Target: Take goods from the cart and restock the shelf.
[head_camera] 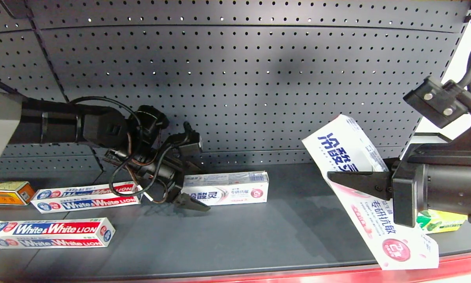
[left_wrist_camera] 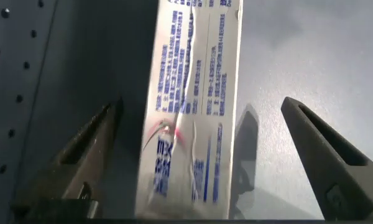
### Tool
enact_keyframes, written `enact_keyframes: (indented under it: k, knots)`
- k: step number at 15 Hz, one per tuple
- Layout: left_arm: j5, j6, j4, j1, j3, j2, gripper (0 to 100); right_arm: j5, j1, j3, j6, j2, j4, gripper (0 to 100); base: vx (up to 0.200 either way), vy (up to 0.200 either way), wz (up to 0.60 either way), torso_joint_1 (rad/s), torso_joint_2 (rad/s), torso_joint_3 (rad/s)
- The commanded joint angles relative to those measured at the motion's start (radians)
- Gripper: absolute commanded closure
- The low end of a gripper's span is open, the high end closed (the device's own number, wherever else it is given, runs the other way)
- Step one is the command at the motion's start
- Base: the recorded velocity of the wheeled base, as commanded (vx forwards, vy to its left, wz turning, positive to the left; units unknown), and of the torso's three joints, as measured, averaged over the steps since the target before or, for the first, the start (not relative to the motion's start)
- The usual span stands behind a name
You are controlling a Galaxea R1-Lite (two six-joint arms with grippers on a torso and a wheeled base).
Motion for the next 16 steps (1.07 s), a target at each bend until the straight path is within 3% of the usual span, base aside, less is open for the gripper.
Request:
enact_keyframes:
  k: [1, 8, 9, 16]
  knots:
    - [0.000, 0.000, -0.002, -0.010, -0.003, 0.021, 0, 0.000, -0.001, 0.001, 0.001, 0.000, 0.000, 100, 0.000, 0.000, 0.00, 0.000, 0.00, 0.000]
    - [0.000, 0.000, -0.001, -0.006, -0.009, 0.035, 0, 0.000, -0.011, 0.002, 0.001, -0.005, 0.001, 100, 0.000, 0.000, 0.00, 0.000, 0.00, 0.000]
    - [0.000, 0.001, -0.001, -0.002, -0.009, 0.035, 100, 0.000, -0.011, 0.002, 0.001, -0.005, 0.001, 100, 0.000, 0.000, 0.00, 0.000, 0.00, 0.000]
    - [0.035, 0.004, 0.004, -0.006, -0.003, 0.032, 100, 0.000, -0.014, 0.016, 0.001, -0.011, 0.000, 100, 0.000, 0.000, 0.00, 0.000, 0.00, 0.000]
